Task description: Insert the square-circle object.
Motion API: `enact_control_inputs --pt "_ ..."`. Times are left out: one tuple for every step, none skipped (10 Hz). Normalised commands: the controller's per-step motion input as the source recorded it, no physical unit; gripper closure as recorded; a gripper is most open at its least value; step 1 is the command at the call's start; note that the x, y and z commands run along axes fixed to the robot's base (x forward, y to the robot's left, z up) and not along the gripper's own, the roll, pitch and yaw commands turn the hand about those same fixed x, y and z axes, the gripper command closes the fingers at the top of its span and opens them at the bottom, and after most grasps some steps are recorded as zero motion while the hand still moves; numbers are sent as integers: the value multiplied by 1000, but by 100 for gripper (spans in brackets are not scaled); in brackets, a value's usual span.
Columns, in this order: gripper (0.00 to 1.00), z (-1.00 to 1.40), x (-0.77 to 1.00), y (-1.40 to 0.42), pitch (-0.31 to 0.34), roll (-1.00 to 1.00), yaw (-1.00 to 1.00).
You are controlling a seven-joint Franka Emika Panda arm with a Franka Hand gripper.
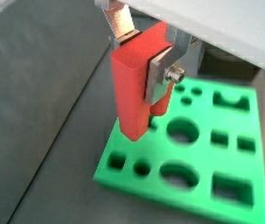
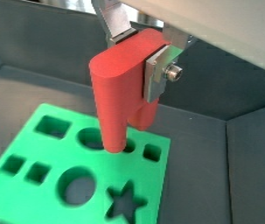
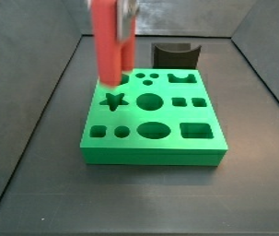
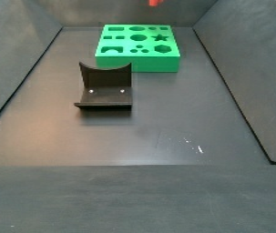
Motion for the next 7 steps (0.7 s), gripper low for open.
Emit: enact_control_inputs --pt "100 -540 0 -397 -81 30 -851" --pt "100 -480 0 -114 0 0 -1000" --pt "100 -397 0 -40 0 0 -1000" --pt "100 -314 0 -9 0 0 -1000" --pt "100 -260 0 0 0 0 -1000" --pt "100 -220 -77 0 0 0 -1000" --pt "100 -206 -169 0 0 0 -977"
